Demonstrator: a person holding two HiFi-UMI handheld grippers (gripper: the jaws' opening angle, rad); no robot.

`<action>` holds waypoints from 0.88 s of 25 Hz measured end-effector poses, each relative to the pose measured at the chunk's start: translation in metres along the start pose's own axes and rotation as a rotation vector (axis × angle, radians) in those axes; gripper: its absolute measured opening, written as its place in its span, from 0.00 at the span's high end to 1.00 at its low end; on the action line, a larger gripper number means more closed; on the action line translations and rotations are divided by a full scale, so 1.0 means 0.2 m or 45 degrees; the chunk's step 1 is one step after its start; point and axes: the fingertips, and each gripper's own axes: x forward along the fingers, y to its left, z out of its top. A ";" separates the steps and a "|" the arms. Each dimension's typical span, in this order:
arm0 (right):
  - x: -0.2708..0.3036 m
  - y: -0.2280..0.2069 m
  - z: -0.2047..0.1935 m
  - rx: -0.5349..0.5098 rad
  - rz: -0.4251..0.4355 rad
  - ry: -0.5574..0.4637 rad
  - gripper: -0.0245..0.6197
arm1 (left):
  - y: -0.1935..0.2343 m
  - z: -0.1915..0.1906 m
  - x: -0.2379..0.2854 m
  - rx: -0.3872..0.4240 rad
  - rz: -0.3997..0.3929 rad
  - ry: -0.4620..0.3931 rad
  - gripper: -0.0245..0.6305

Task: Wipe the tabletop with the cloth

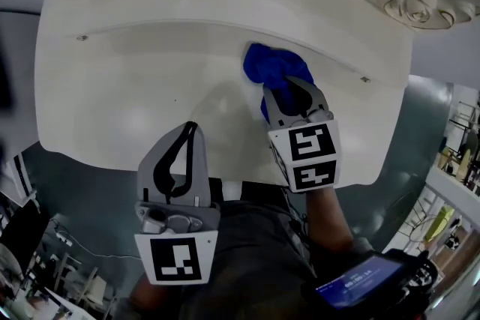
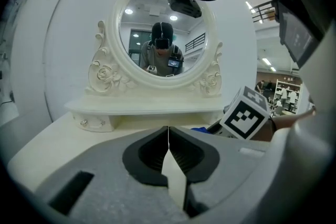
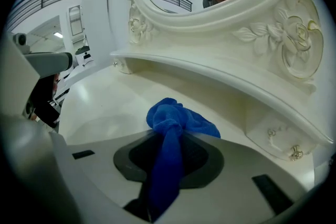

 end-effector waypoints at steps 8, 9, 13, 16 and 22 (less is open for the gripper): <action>0.10 0.23 0.13 -0.078 0.070 -0.006 0.81 | 0.22 -0.03 -0.11 -0.045 0.084 -0.019 0.94; 0.11 0.26 0.14 -0.086 0.077 -0.007 0.81 | 0.24 -0.03 -0.12 -0.050 0.094 -0.023 0.94; 0.14 0.33 0.17 -0.118 0.095 -0.016 0.81 | 0.32 -0.04 -0.16 -0.061 0.118 -0.025 0.94; 0.15 0.39 0.19 -0.130 0.112 -0.018 0.81 | 0.36 -0.05 -0.19 -0.066 0.127 -0.027 0.94; 0.16 0.50 0.19 -0.147 0.134 -0.021 0.81 | 0.40 -0.08 -0.23 -0.069 0.120 -0.037 0.94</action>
